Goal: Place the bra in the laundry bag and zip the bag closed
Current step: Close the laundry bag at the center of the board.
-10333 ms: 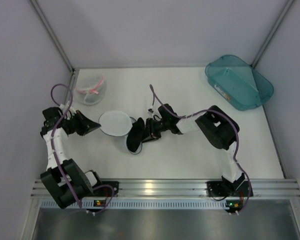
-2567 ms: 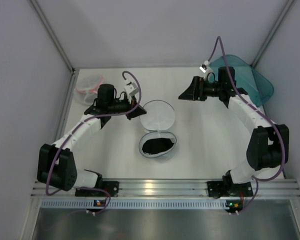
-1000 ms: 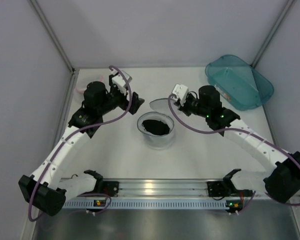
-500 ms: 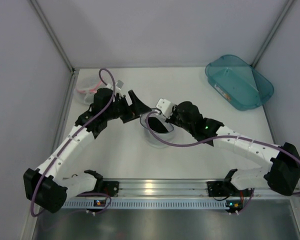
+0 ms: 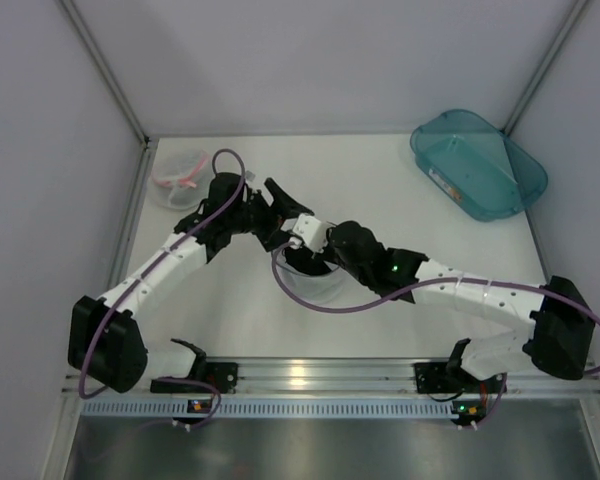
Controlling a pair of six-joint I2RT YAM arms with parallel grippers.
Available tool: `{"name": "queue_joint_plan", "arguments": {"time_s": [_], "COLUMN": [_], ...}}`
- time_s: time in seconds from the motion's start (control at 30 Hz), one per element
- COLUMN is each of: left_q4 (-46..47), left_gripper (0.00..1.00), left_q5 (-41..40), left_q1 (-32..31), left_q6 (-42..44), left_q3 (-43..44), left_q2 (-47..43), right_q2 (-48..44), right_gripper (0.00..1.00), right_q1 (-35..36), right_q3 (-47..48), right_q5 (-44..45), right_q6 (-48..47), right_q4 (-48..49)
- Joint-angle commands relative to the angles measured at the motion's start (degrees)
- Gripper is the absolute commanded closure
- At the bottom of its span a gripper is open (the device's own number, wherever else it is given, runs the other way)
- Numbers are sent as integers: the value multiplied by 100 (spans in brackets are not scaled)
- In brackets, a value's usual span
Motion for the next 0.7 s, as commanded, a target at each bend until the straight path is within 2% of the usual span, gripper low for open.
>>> {"name": "queue_joint_plan", "arguments": {"time_s": [0.0,0.1,0.2,0.27,0.3,0.33,0.37,0.4,0.43,0.47,0.57,0.63,0.67], "left_q4": [449,529,582,695,766,871,1028,1039,1082,1205,1232,1241,1458], "left_gripper": [11,14,23,34,41,49,64,70,74,85,96,99,100], "left_q5": [112,165,139,147,199,269,331,480,568,665,1086,1358,1482], "left_q1": [-49,-128,-155,-163,-155,-155,-155,-120,-85,-41,178,240,293], "left_q6": [-531,-645,-594,-497,-375,-295,-190,-32,39,118,276,435,470], "left_q3": [106,27,-8,-44,-87,-114,-140,-193,-237,-281,-369,-412,-448], "left_q2": [167,290,352,379,379,387,405,422,440,475,580,598,625], "right_q2": [87,263,351,377,377,377,360,342,273,228,-61,-341,-448], "right_gripper": [100,100,100,100,97,91,85,69,64,59,32,22,13], "right_q1": [238,309,327,353,371,371,379,380,371,362,187,-24,-103], "right_q3": [364,478,583,654,671,724,733,724,716,724,724,768,794], "right_q5": [339,435,427,322,287,138,76,40,-56,-161,-583,-1116,-1311], "right_q6": [56,39,74,91,92,92,39,30,39,21,152,267,407], "right_q4": [357,427,392,288,261,182,94,94,94,41,-222,-520,-609]}}
